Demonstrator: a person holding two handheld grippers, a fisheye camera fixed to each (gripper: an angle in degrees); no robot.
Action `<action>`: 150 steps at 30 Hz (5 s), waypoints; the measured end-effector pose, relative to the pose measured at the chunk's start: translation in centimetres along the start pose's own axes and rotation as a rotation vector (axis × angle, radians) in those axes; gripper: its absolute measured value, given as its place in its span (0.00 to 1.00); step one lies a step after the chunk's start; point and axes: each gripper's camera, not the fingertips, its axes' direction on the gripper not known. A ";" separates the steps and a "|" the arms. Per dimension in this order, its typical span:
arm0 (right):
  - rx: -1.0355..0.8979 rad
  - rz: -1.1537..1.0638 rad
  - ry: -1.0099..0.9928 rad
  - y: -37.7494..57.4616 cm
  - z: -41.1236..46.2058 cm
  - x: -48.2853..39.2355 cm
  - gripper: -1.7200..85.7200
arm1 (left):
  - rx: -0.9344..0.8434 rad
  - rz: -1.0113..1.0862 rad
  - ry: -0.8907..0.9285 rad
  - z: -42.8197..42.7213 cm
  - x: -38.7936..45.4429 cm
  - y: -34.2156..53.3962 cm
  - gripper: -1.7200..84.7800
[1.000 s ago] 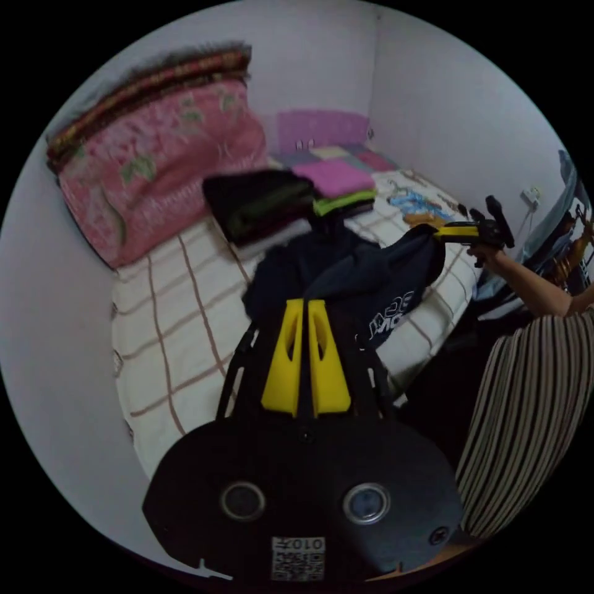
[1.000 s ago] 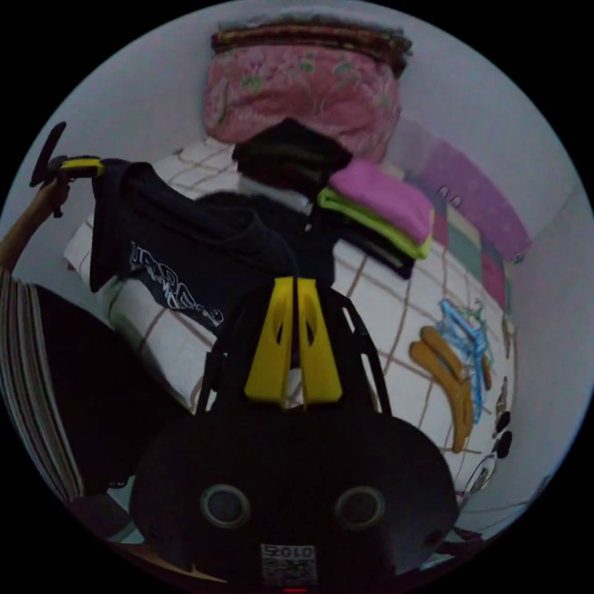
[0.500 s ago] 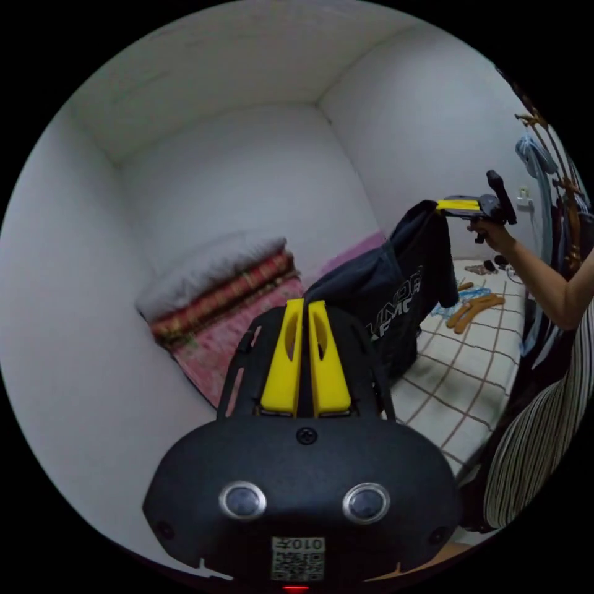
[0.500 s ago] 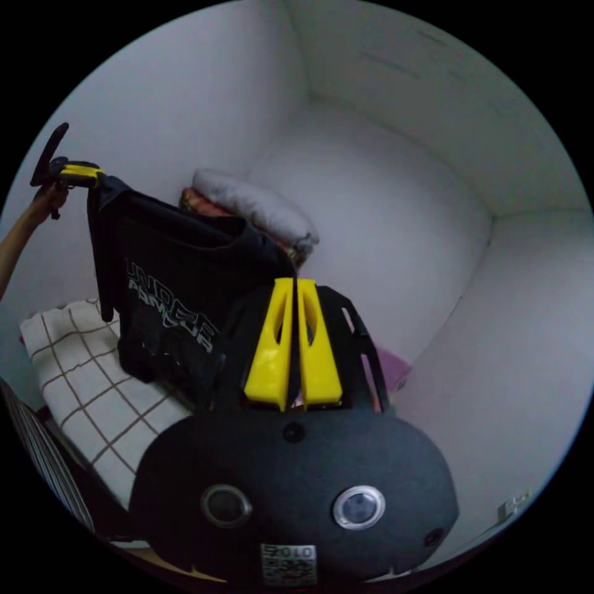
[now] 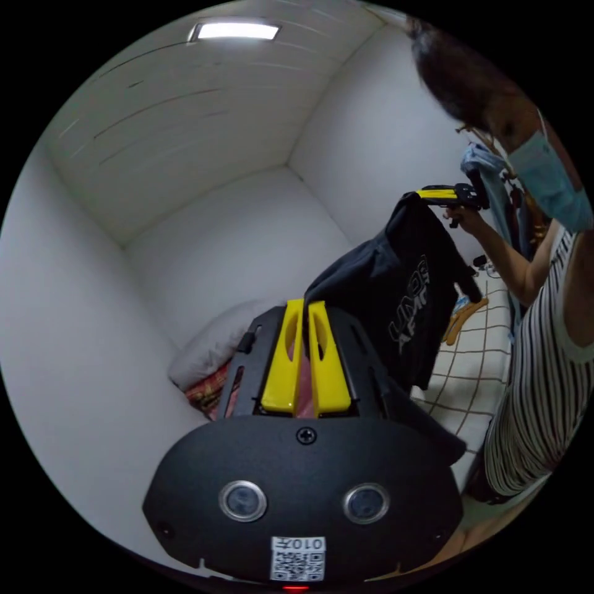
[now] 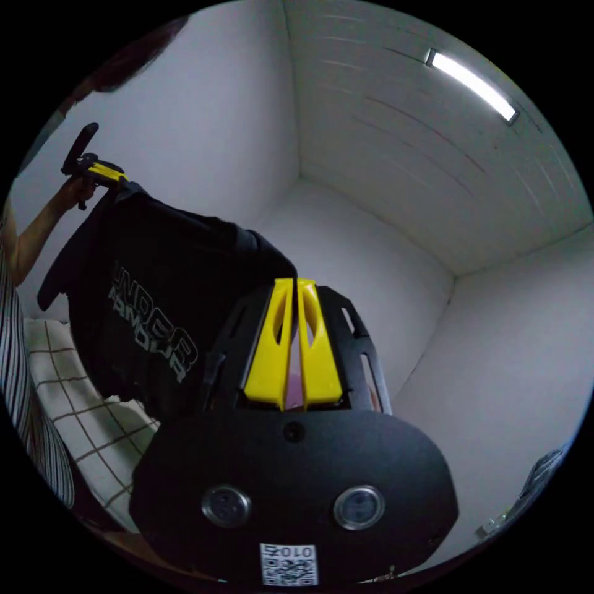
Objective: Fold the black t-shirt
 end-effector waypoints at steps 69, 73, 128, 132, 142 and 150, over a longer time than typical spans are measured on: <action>-1.575 0.516 -0.646 68.5 48.4 -5.4 0.11 | -1.299 -0.521 0.767 61.3 28.1 66.3 0.15; -1.597 0.520 -0.660 70.7 50.7 -5.4 0.11 | -1.308 -0.532 0.747 62.2 27.6 67.6 0.15; -1.701 0.266 -0.967 78.9 45.9 -3.1 0.07 | -1.425 -0.580 0.945 56.5 25.5 76.5 0.02; -1.703 0.298 -0.971 79.1 45.6 -3.3 0.06 | -1.438 -0.593 0.950 57.1 25.6 76.9 0.02; -1.752 0.276 -0.941 79.0 44.7 -7.1 0.05 | -1.497 -0.579 0.870 59.3 27.7 78.7 0.02; -1.781 0.188 -0.953 76.6 42.8 -8.7 0.06 | -1.526 -0.504 0.940 57.6 28.7 78.0 0.02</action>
